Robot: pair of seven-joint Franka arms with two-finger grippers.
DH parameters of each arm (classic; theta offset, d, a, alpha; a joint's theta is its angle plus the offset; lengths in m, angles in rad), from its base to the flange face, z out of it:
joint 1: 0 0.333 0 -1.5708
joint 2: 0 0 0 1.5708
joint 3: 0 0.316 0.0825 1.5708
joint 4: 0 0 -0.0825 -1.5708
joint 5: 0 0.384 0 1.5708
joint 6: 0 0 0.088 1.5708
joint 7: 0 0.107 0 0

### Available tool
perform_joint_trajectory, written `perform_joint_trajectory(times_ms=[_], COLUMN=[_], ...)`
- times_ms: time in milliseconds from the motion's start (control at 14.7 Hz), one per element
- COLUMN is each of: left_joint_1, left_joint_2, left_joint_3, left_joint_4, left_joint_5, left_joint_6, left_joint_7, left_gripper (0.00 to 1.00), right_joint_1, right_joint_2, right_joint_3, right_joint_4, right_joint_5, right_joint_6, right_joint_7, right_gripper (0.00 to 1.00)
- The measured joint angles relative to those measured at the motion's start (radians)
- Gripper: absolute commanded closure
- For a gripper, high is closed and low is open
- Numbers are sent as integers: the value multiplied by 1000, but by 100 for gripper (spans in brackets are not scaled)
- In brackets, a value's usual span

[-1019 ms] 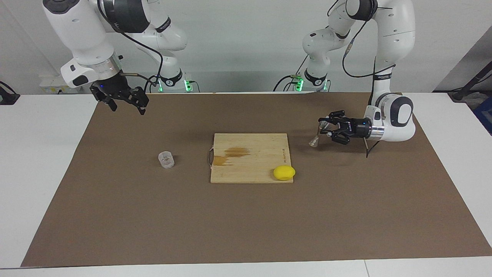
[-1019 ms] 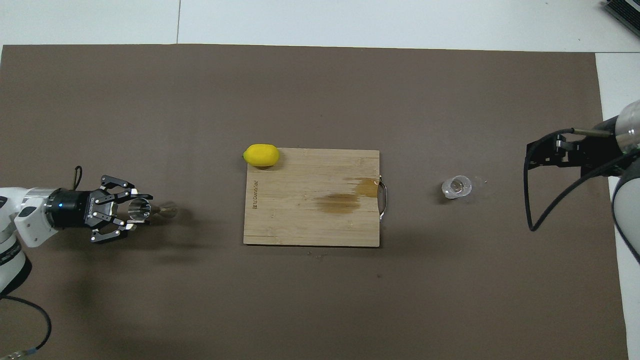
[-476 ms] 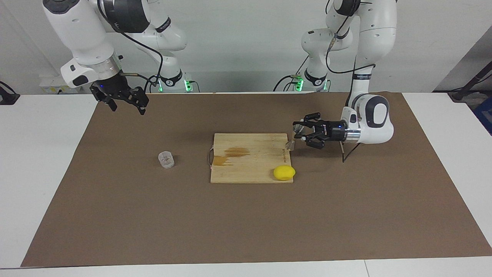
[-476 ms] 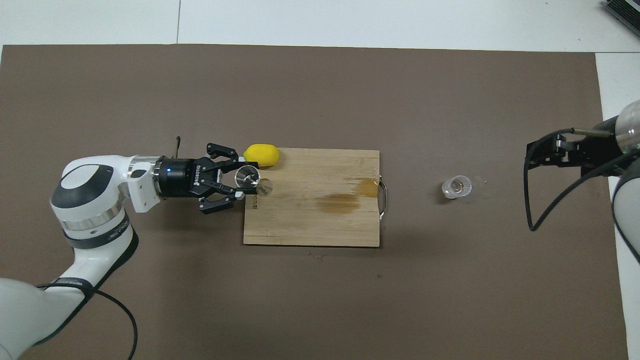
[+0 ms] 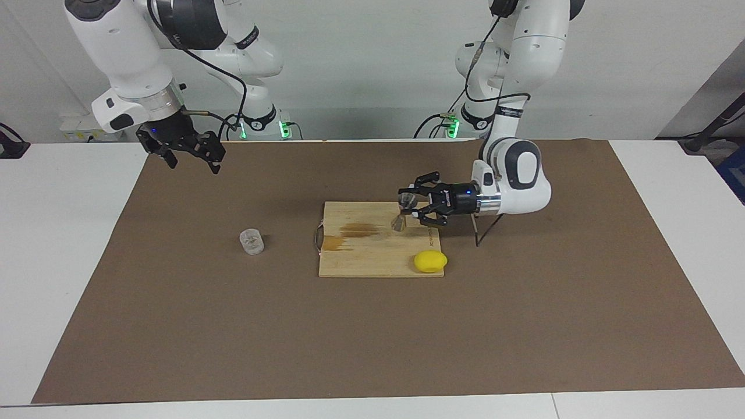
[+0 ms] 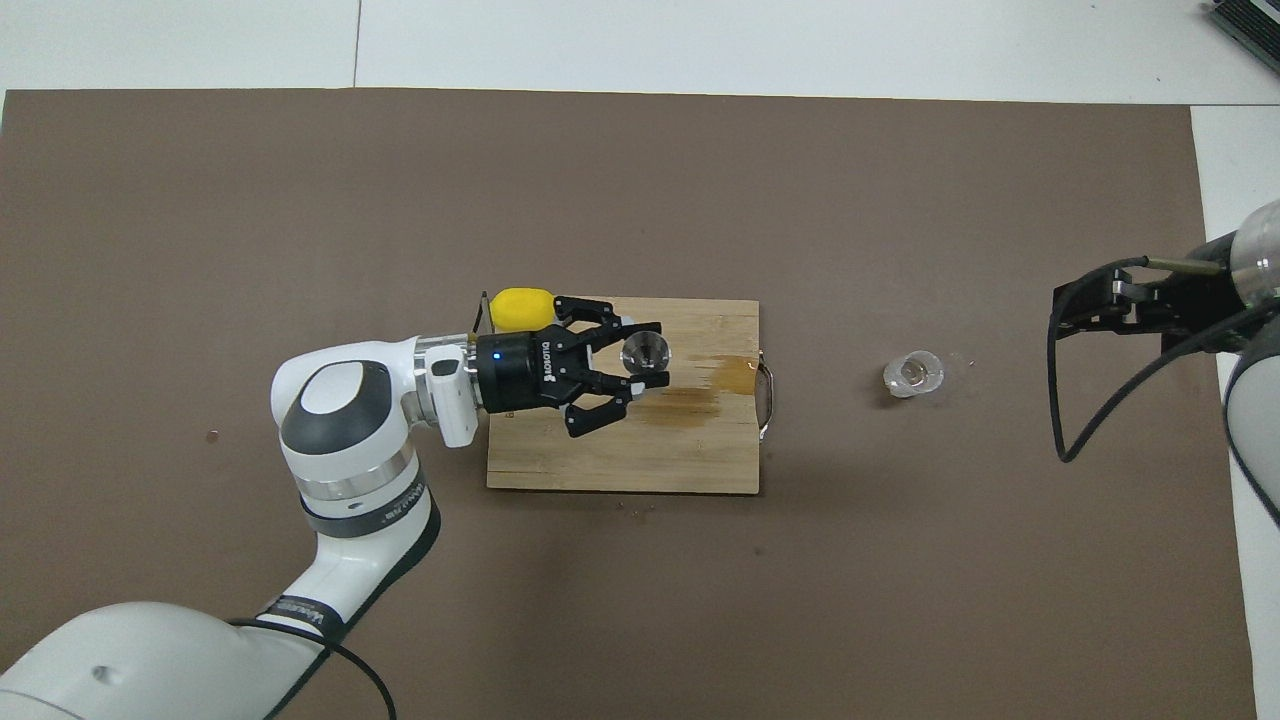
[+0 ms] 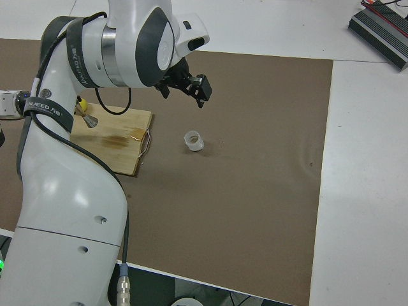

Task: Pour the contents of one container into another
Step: 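Carry the dark cup onto the cutting board and open the left gripper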

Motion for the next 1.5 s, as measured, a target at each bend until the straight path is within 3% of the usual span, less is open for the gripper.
perform_joint_trajectory(times_ms=[272,544,883,1495], left_joint_1=[-136,-176,-180,-179], left_joint_2=[-3,-2,-2,-2], left_joint_3=[0,2,4,14], left_joint_4=[-25,-79,-99,-127], left_joint_5=[-170,-268,-291,-292], left_joint_6=[170,200,200,200], left_joint_7=[157,297,410,452], left_gripper=[72,72,72,70], right_joint_1=[0,0,0,0], right_joint_2=[0,0,0,0], right_joint_3=[0,0,0,0], right_joint_4=[0,0,0,0], right_joint_5=[0,0,0,0], right_joint_6=[0,0,0,0], right_joint_7=[0,0,0,0], right_gripper=[0,0,0,0])
